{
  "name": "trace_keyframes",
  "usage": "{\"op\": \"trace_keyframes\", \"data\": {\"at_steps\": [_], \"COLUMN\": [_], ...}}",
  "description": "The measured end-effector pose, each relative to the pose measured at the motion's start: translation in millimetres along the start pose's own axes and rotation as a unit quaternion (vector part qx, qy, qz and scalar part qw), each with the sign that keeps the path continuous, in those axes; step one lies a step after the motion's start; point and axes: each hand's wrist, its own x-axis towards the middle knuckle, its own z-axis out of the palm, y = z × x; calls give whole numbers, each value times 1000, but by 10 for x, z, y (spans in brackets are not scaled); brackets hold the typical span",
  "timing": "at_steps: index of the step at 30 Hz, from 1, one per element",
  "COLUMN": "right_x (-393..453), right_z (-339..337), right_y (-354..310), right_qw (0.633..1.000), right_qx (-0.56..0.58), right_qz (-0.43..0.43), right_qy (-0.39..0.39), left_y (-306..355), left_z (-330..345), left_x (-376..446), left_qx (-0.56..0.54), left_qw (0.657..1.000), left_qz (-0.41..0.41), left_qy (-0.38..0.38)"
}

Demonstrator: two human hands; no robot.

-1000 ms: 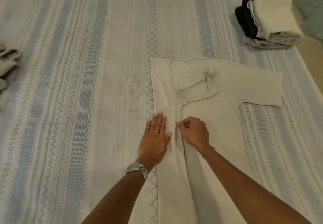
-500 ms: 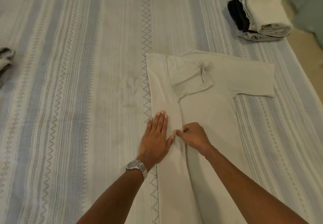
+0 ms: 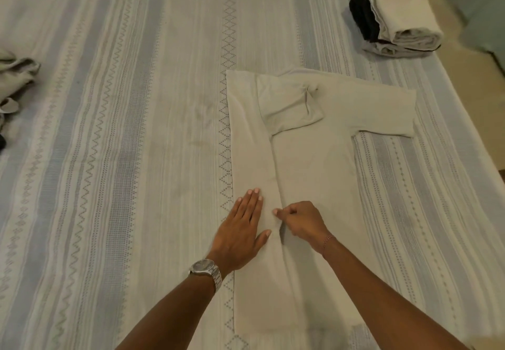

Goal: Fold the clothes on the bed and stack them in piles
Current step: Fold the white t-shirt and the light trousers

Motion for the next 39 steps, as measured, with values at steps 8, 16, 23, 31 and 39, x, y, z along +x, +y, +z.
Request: {"op": "trace_keyframes", "data": {"at_steps": [8,16,23,31,39], "right_x": [-329,-715,-881,-1086,-1237], "right_z": [73,165,98,52,-2], "right_y": [297,503,659,830,901], "right_qw": [999,992,981,960,939], "right_qx": [-13,-47,-82,-123,-205], "right_qz": [-33,6,32,88,99], "right_qy": [-28,-114,-175,-235,-257], "left_y": [334,559,618,650,670], "left_z": [94,121,62,68,159], "left_x": [-389,-715,-977,-1172,-1102], "left_qx": [-16,-12,5,-22,13], "left_qw": [999,999,997,998,997], "left_qz": [-27,-28,20,46,73], "left_qy": [-20,-33,-80,-43,24]}}
